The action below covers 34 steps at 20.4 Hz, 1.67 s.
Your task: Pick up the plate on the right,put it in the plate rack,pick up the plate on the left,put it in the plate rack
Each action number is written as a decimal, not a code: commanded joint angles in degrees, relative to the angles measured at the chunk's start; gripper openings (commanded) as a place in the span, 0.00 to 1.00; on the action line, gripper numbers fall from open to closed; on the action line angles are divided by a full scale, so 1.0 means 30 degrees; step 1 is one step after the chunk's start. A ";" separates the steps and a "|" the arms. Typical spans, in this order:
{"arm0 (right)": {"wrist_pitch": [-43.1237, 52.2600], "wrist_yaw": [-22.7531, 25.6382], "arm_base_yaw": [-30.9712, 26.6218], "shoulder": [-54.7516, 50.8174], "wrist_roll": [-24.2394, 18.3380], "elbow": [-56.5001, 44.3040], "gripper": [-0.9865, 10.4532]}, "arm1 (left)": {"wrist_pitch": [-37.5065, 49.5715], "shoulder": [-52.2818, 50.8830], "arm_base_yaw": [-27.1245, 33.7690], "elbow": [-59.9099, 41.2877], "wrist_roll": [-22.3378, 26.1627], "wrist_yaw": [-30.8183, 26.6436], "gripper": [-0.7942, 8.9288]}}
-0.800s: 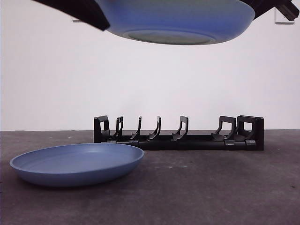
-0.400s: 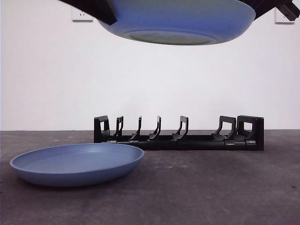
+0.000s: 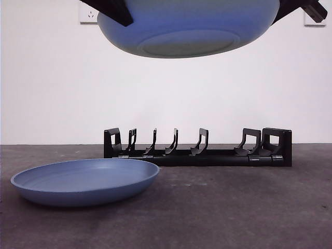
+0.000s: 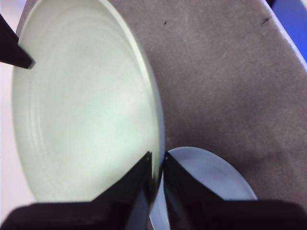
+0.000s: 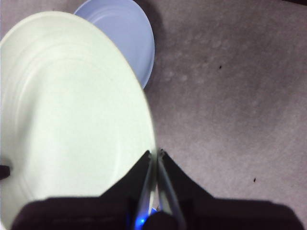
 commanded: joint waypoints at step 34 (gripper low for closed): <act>-0.2295 0.2535 0.0000 -0.4597 -0.1384 0.6171 0.42 | 1.4469 0.4218 0.8255 0.0036 -1.7267 0.9595 0.07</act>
